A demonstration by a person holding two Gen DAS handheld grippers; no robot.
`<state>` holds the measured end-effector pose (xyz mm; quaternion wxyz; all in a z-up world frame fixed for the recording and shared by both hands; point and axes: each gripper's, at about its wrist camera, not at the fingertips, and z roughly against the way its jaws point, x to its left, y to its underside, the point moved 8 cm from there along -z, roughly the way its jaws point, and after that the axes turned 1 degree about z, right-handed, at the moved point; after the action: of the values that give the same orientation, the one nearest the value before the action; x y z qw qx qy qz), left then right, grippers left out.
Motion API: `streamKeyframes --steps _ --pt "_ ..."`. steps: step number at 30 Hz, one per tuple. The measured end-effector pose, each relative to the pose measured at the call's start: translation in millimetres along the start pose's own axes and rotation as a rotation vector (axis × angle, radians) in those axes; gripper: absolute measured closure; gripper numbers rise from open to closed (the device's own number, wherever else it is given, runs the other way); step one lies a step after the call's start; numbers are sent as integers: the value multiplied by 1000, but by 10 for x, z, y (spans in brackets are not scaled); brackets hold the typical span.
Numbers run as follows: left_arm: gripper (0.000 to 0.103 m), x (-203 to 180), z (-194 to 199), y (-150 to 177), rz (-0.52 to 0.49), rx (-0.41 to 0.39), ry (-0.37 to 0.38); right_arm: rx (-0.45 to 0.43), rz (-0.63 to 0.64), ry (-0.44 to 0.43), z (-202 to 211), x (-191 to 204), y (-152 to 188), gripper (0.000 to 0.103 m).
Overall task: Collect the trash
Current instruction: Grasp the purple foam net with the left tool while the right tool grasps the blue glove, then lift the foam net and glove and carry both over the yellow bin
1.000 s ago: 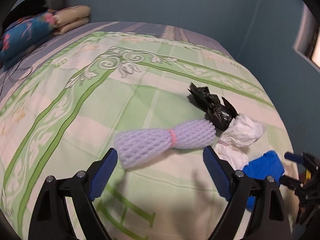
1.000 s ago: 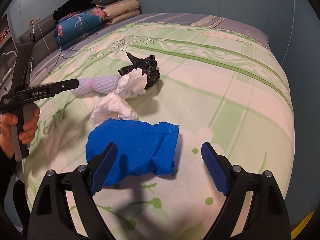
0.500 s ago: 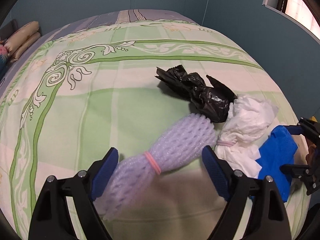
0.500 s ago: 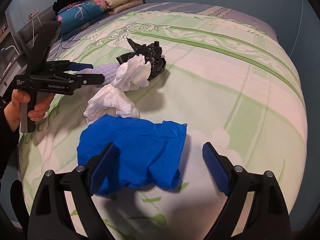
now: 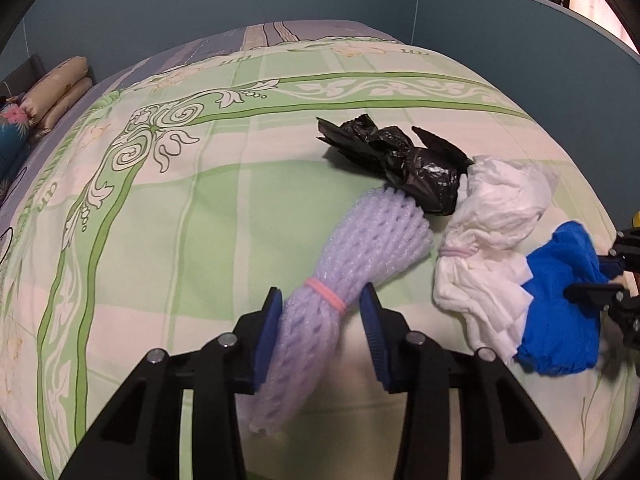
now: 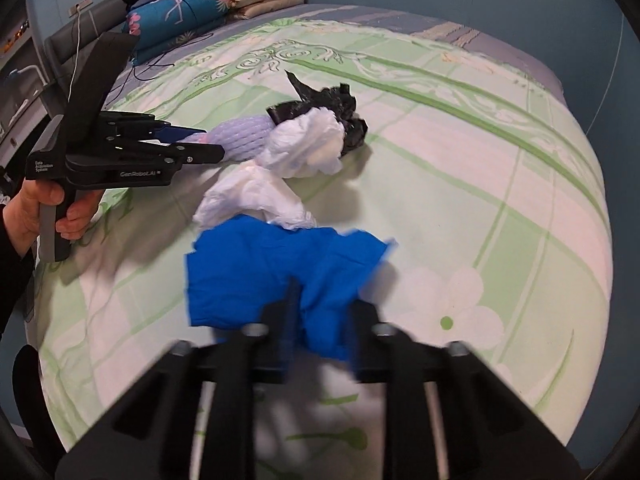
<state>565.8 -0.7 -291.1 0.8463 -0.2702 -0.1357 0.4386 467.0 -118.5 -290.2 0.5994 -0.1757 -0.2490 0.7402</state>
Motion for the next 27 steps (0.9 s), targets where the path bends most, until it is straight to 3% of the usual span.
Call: streamKeyframes --steps 5,14,27 --pt "76 48 165 26 45 -13 -10 -38 7 -22 242 89 -14 98" --pt "78 38 611 205 146 -55 0 -98 -37 -77 806 112 58 99" --pt "78 -214 1511 638 318 -155 -25 -167 -64 -88 1467 99 298 101"
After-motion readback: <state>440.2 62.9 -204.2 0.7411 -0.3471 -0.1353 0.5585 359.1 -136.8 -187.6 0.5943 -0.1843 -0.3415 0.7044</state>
